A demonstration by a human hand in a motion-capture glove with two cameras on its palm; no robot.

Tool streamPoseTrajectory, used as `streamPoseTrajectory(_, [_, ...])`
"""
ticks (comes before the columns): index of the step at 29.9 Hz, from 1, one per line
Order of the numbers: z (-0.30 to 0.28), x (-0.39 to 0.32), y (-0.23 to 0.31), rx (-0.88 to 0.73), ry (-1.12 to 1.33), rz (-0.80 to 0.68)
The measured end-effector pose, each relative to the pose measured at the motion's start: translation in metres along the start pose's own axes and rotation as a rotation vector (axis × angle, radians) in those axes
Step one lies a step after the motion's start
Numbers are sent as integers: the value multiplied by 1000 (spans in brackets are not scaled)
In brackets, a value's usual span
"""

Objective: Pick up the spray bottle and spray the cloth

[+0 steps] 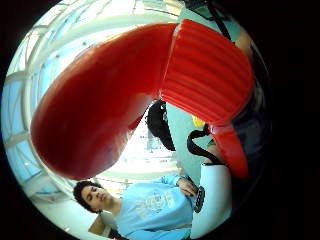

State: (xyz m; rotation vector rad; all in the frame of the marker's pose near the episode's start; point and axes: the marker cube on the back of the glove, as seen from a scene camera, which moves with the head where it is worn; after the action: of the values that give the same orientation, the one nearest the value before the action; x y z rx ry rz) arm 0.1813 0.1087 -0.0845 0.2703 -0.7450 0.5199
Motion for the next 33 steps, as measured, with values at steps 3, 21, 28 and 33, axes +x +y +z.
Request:
streamPoseTrajectory(3, [9, -7, 1, -59, 22, 7])
streamPoseTrajectory(21, [31, -4, 2, -208, 169, 101])
streamPoseTrajectory(28, [32, -4, 3, -218, 186, 121])
streamPoseTrajectory(33, [36, -4, 3, -225, 197, 131])
